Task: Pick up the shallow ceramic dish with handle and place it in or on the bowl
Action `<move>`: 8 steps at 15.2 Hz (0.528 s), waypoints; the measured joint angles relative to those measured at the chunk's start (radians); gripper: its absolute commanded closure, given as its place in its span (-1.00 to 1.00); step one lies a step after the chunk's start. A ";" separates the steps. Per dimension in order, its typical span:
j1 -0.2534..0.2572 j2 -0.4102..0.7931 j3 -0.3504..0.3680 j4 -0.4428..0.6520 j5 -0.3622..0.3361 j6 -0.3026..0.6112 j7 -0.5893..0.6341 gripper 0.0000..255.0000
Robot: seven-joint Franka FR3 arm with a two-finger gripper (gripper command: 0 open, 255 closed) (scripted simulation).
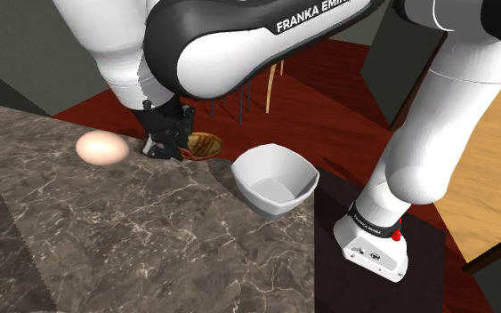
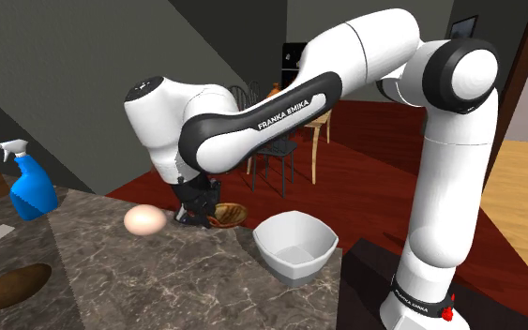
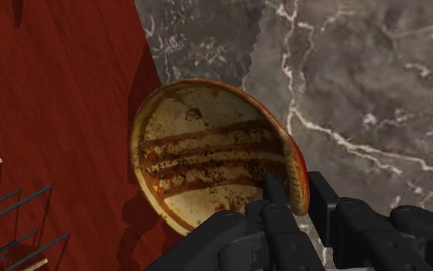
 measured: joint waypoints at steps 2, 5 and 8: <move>0.001 -0.002 0.001 0.024 0.003 -0.024 -0.008 1.00; 0.001 -0.009 0.002 0.054 0.010 -0.058 -0.020 1.00; 0.002 -0.016 0.003 0.088 0.016 -0.095 -0.032 1.00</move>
